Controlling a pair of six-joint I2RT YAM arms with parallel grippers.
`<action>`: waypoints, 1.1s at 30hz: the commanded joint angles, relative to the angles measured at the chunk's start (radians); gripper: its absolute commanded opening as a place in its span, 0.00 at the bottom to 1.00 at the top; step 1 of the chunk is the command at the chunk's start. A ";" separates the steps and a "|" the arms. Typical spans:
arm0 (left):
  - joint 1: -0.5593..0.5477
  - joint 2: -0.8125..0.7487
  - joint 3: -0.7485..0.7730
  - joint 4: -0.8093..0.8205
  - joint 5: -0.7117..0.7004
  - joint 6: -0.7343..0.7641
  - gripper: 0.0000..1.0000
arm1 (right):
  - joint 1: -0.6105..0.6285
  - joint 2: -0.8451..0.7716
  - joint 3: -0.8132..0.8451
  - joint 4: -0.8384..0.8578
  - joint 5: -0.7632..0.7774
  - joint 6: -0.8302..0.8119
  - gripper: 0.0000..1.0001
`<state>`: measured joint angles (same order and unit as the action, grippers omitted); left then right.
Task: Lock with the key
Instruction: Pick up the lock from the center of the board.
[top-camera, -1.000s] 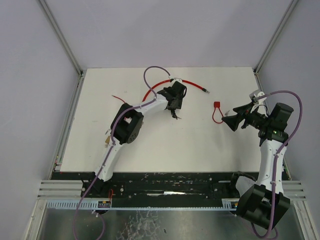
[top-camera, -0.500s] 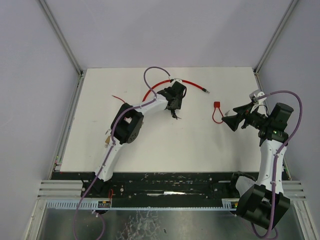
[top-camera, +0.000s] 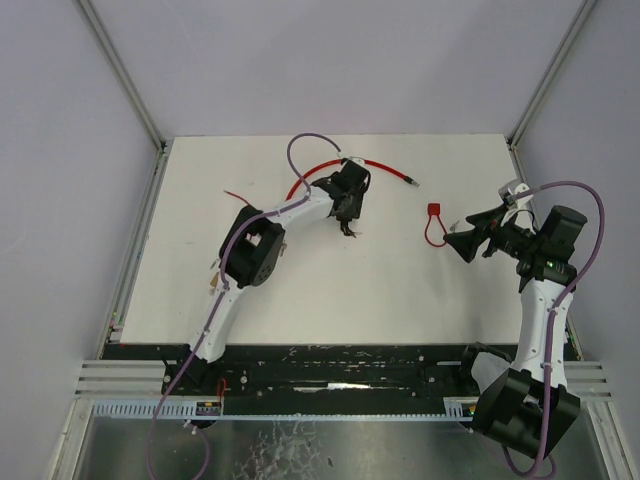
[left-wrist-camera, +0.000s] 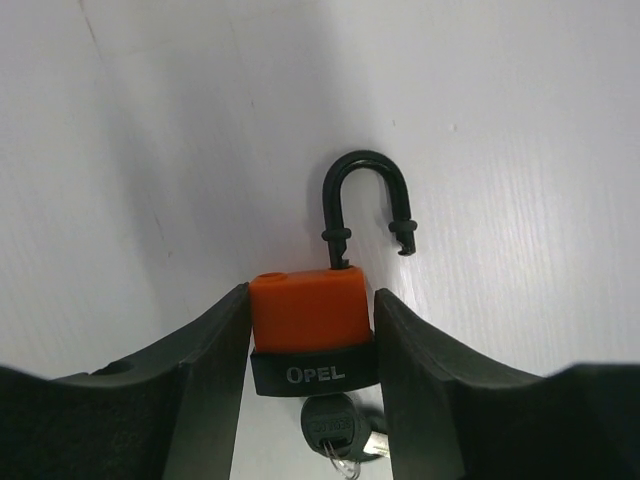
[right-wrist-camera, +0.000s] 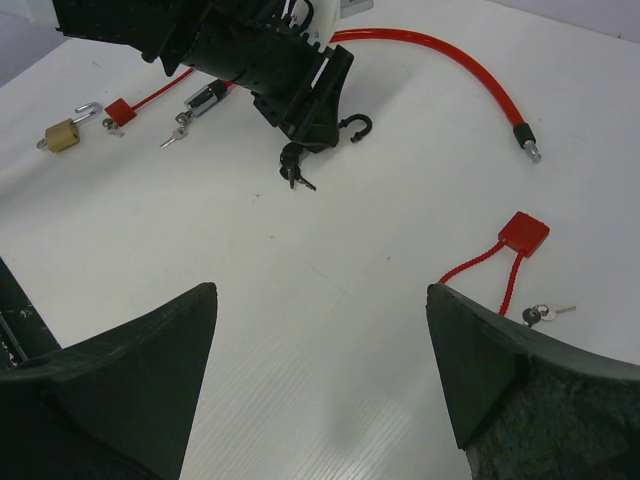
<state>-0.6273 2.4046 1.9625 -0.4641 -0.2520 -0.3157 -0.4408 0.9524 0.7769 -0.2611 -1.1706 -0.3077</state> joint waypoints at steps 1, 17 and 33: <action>0.005 -0.187 -0.102 0.112 0.154 0.108 0.03 | -0.004 -0.011 0.039 -0.006 -0.032 -0.014 0.91; -0.058 -0.806 -0.922 0.768 0.782 0.411 0.00 | 0.000 -0.078 -0.042 -0.043 -0.306 -0.246 0.90; -0.135 -1.015 -1.186 1.095 0.890 0.731 0.00 | 0.402 0.122 0.134 -0.606 -0.165 -1.111 0.99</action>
<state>-0.7567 1.4799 0.7929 0.4347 0.5884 0.2855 -0.0834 1.0195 0.8089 -0.7437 -1.3525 -1.2152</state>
